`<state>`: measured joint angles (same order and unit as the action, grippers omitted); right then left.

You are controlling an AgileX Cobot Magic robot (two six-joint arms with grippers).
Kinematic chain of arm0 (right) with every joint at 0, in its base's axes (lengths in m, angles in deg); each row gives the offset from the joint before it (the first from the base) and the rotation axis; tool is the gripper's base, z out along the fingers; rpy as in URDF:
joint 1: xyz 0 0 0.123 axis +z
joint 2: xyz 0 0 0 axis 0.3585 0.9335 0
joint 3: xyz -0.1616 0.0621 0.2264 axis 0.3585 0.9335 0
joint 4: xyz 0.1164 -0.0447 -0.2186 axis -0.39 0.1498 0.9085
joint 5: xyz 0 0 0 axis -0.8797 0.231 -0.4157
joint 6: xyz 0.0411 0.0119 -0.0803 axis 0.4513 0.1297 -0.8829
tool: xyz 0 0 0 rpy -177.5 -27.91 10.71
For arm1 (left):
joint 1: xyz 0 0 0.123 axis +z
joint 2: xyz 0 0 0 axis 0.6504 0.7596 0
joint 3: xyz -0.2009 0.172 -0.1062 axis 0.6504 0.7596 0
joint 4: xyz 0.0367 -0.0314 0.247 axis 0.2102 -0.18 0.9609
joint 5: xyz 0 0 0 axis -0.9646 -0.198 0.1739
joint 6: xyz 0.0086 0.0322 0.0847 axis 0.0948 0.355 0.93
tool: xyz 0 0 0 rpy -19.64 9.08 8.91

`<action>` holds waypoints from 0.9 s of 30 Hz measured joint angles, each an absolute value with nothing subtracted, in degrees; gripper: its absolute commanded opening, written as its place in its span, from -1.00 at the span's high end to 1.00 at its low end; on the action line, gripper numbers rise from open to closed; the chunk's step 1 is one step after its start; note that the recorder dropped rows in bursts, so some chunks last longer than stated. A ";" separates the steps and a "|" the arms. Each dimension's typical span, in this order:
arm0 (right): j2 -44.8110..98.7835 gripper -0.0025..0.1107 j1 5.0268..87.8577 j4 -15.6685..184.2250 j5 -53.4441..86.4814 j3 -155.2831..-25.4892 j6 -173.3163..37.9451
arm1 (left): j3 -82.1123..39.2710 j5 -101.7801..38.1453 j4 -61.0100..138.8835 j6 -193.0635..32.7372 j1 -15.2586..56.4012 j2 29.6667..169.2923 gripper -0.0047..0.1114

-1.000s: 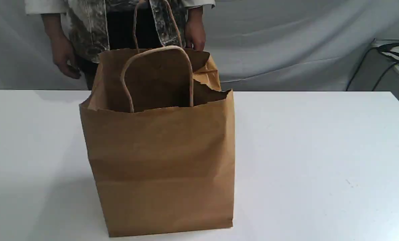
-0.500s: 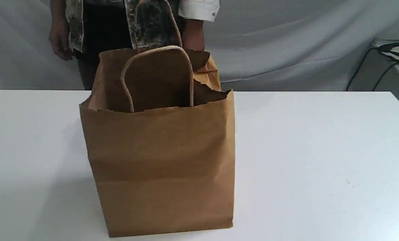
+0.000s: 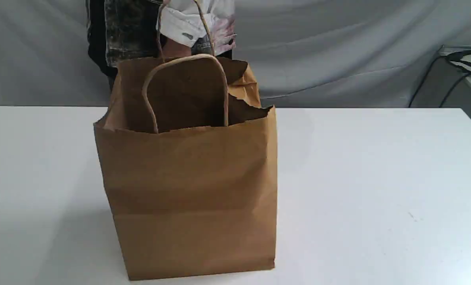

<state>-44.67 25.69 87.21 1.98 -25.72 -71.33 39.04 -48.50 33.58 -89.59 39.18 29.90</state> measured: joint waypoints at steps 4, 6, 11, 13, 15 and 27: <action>-44.67 -0.04 19.30 87.31 1.14 -25.72 -71.33 | 39.04 -48.50 33.58 -89.59 39.18 29.90 0.03; -44.67 -0.04 16.53 87.31 0.51 -25.72 -71.33 | 39.04 -48.50 33.58 -89.59 39.18 29.90 0.03; -44.67 -0.04 11.66 87.31 -0.69 -25.72 -71.33 | 39.04 -48.50 33.58 -89.59 39.18 29.90 0.03; -44.67 -0.04 11.32 87.71 -1.23 -25.72 -71.33 | 39.04 -48.50 33.58 -89.59 39.18 29.90 0.03; -44.67 -0.04 11.32 87.92 -1.60 -25.72 -71.33 | 39.04 -48.50 33.58 -89.59 39.18 29.90 0.03; -44.67 -0.04 11.32 77.12 -1.82 -25.72 -70.73 | 39.04 -48.50 33.58 -89.59 39.18 29.90 0.03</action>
<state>-44.67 11.32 77.12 -1.82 -25.72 -70.73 39.04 -48.50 33.58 -89.59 39.18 29.90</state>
